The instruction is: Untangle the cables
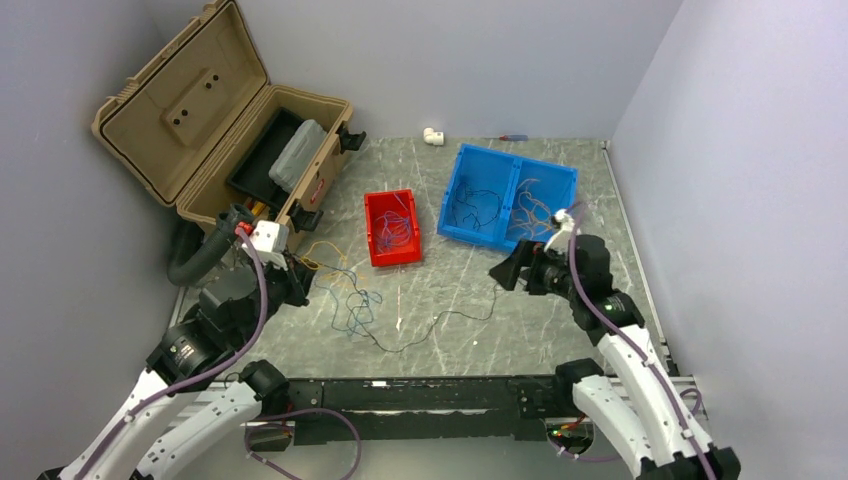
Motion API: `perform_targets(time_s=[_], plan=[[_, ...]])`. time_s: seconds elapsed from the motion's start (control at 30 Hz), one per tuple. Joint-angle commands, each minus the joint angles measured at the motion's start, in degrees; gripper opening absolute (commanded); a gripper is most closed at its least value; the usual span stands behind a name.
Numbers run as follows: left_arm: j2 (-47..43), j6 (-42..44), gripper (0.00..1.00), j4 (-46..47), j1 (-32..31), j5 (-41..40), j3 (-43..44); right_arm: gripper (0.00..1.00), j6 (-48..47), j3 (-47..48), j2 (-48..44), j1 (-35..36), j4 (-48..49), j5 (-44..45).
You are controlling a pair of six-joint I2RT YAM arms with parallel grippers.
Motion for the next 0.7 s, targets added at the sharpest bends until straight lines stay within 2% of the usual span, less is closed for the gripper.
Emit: perform_targets(time_s=[0.0, 0.07, 0.2, 0.33, 0.53, 0.67], plan=[[0.1, 3.8, 0.0, 4.3, 0.2, 5.9, 3.8, 0.92, -5.5, -0.5, 1.9, 10.6, 13.7, -12.2], [0.1, 3.9, 0.0, 4.0, 0.1, 5.9, 4.7, 0.91, -6.3, -0.4, 3.3, 18.9, 17.9, -11.4], [0.5, 4.1, 0.0, 3.6, 0.1, 6.5, 6.8, 0.9, -9.7, -0.4, 9.0, 29.7, 24.8, -11.9], [1.4, 4.4, 0.0, 3.3, 0.1, 7.1, 9.4, 0.9, -16.0, 0.1, 15.7, 39.2, 27.5, -5.4], [2.1, 4.7, 0.0, 3.6, 0.1, 8.4, 12.4, 0.89, -16.4, -0.7, 25.2, 44.3, 38.8, 0.5], [2.5, 5.1, 0.0, 3.2, 0.2, 8.9, 13.9, 0.9, -16.8, 1.0, 32.1, 45.9, 43.5, 0.7]])
